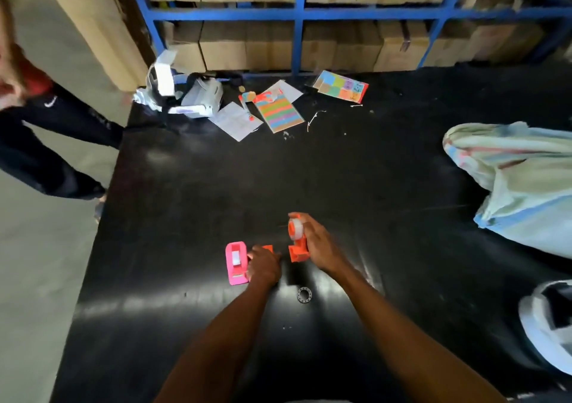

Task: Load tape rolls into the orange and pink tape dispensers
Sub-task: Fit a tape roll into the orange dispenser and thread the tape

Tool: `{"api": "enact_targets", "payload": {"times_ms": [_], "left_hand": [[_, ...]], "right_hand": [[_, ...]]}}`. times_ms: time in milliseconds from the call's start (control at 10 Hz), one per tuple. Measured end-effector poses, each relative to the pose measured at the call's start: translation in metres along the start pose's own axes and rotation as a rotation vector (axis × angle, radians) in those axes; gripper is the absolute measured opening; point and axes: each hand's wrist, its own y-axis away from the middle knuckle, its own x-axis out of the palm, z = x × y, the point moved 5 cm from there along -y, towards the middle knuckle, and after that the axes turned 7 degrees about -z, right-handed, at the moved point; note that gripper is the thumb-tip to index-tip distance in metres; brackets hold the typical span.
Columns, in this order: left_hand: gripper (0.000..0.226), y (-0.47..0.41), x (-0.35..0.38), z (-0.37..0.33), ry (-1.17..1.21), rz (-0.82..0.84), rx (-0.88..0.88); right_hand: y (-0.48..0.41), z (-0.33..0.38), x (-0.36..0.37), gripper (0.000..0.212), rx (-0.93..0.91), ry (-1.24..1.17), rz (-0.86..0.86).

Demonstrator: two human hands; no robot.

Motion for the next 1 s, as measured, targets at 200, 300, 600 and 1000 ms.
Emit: {"api": "enact_targets", "payload": {"times_ms": [200,300,600,1000], "left_hand": [[0.038,-0.010,-0.007,-0.008,0.255,0.055,0.077],[0.048,0.001,-0.021,-0.020,0.598,0.223,0.087],[0.042,0.044,-0.060,-0.013,0.875,0.483,0.229],[0.051,0.067,-0.073,-0.010,0.807,0.430,0.269]], "right_hand": [[-0.017,-0.004,-0.003,0.043,-0.015,0.024,0.006],[-0.020,-0.010,-0.004,0.042,0.021,0.030,-0.019],[0.017,0.009,0.007,0.030,-0.024,0.064,-0.021],[0.041,0.019,0.016,0.027,-0.118,0.182,-0.043]]}}
